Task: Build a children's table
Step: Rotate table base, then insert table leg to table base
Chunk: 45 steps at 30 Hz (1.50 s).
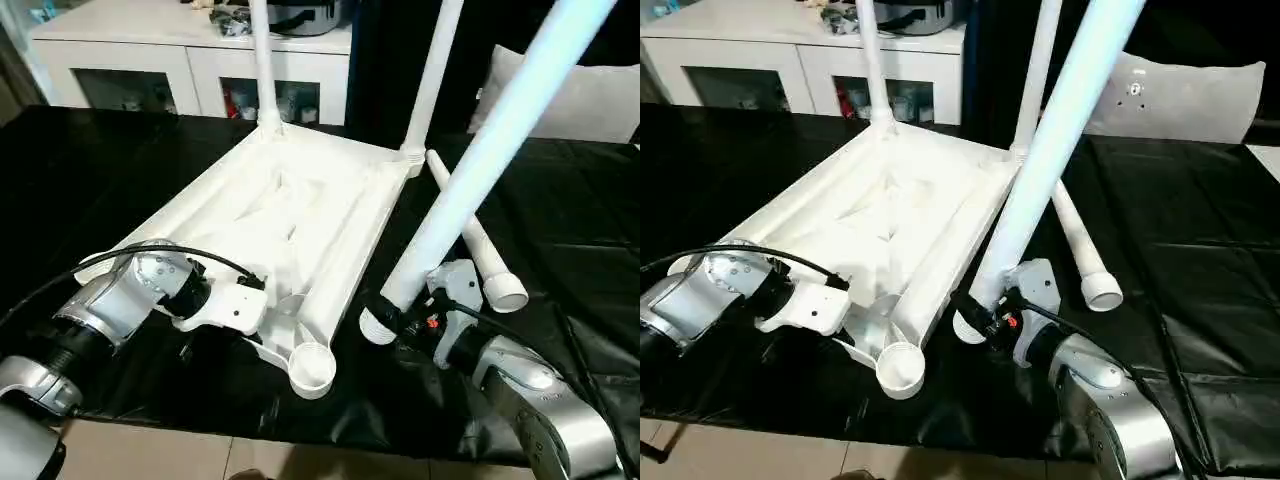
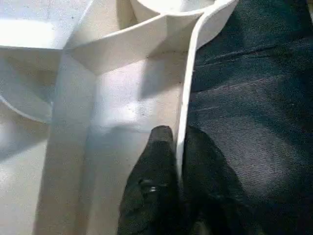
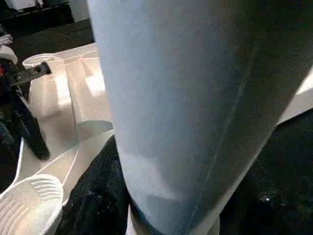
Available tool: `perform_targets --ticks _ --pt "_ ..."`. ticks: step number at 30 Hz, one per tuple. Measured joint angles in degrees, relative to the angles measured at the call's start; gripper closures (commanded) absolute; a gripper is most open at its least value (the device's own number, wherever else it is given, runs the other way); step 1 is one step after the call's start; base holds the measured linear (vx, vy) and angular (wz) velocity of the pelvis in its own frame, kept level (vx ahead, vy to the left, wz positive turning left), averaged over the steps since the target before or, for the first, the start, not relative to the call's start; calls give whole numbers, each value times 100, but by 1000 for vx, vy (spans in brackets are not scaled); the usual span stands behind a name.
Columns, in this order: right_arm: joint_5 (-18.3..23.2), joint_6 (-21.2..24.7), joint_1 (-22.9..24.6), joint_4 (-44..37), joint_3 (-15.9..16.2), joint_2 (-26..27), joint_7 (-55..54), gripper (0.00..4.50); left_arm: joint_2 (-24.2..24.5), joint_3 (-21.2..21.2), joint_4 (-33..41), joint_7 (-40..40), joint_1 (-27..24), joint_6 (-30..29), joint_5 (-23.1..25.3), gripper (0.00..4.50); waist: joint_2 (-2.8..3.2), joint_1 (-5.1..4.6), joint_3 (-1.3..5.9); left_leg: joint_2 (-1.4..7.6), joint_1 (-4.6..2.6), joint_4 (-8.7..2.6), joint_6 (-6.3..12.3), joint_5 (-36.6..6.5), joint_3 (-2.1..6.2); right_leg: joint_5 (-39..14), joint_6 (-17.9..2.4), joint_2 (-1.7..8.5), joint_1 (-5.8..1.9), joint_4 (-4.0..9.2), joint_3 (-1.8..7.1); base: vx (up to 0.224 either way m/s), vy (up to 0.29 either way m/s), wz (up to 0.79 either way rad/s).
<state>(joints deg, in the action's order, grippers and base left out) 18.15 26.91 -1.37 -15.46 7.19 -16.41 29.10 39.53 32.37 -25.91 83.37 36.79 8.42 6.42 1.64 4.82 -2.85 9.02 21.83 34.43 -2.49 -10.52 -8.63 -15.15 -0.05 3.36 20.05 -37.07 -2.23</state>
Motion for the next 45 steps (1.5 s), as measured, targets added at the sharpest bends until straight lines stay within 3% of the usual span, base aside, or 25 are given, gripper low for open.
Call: perform_targets --ticks 5,10,16,22,30,45 --pt "69 11 -53 -1 -23 130 -51 260 -156 -163 477 -191 -246 -935 -18 448 31 -67 20 0 -6 -1 1 0 -9 -1 0 0 0 4 10 0 0 0" --pt "273 232 -347 16 -224 192 -71 260 -683 -496 1173 -839 -697 -2323 -374 450 27 -178 19 3 -11 -2 4 1 -17 0 0 0 -1 2 13 0 0 0" --pt "282 516 -614 32 -218 162 -71 260 -1122 -609 1492 -1434 -892 -2987 -552 450 20 -171 16 25 3 -2 11 9 -20 -1 0 -10 6 3 -5 0 0 0" --pt "271 661 -970 215 -157 166 -110 260 -1352 -650 1489 -1657 -943 -2854 -406 450 15 -131 14 25 12 2 15 12 -31 -1 0 -5 8 8 -3 0 0 0" --pt "167 787 -1276 661 42 -229 371 260 -1454 -689 1168 -1848 -1024 -2026 -422 450 0 -80 6 26 18 2 26 19 -41 2 4 3 8 8 -6 0 0 0" --pt "398 1269 -1314 425 138 -717 893 260 -1571 -778 891 -1833 -1014 -1809 -473 450 1 -49 12 44 -13 -2 26 22 -90 10 8 6 1 4 12 0 0 0"
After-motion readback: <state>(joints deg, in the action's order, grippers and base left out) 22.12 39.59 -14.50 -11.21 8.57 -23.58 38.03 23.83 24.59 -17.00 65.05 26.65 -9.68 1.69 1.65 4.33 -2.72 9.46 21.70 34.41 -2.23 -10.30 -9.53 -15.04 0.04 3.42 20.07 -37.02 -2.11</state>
